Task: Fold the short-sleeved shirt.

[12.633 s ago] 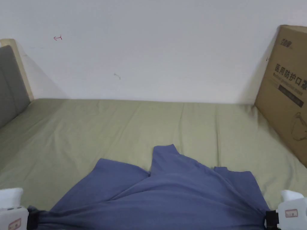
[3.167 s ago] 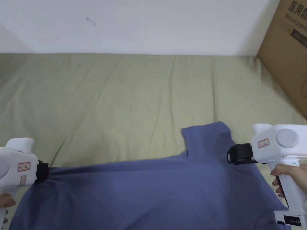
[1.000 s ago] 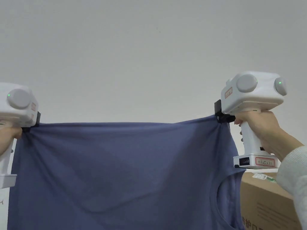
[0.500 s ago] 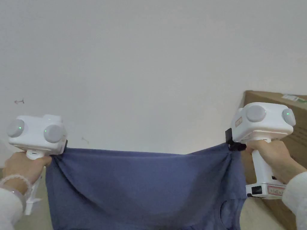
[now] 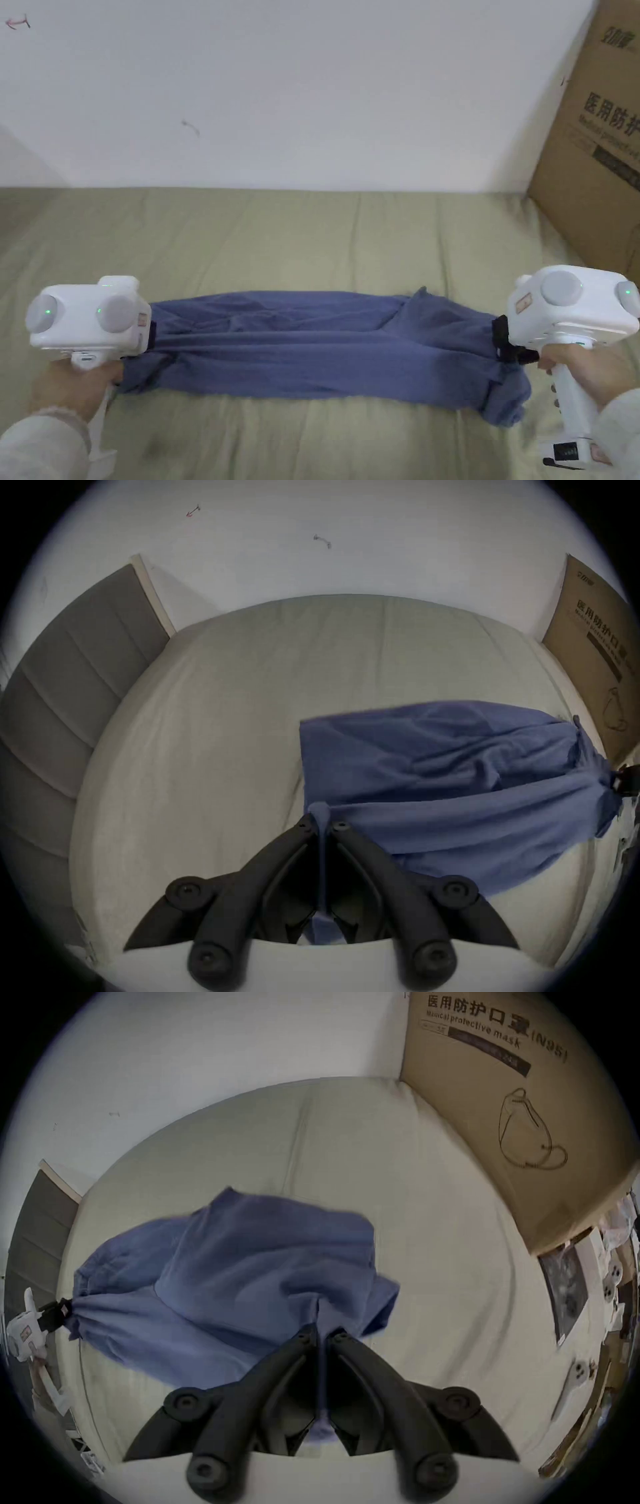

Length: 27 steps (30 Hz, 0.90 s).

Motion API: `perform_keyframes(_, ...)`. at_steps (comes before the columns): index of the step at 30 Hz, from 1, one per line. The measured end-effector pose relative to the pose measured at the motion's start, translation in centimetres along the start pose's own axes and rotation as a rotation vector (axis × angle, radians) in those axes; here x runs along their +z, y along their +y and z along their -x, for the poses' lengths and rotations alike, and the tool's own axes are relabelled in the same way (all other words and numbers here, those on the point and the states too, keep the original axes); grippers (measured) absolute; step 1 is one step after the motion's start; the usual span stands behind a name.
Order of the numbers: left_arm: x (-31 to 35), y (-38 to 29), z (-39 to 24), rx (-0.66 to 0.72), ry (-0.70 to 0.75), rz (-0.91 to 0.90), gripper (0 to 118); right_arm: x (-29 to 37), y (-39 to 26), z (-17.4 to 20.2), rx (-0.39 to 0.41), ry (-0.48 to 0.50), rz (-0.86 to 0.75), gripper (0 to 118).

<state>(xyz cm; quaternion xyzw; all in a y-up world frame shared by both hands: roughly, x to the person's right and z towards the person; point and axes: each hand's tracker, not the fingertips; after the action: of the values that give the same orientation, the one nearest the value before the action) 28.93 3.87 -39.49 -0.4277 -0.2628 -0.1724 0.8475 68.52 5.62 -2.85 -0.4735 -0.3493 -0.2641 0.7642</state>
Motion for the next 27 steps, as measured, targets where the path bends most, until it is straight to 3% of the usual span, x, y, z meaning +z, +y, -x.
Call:
perform_keyframes(7,6.8,-5.9,2.8,0.054,-0.037,-0.026,2,7.0,-8.2,-0.3,0.027,0.037,-0.061,3)
perform_keyframes(14,14.9,-17.7,5.3,0.01,-0.033,-0.012,2,11.3,-20.8,-2.2,0.071,0.058,-0.064,3)
perform_keyframes(20,19.2,-26.9,8.1,0.01,-0.031,0.025,2,14.0,-32.1,-4.6,0.044,0.09,-0.025,3)
perform_keyframes(27,24.5,-34.2,7.8,-0.085,-0.002,0.008,2,18.0,-40.9,-6.8,0.06,0.106,-0.006,3)
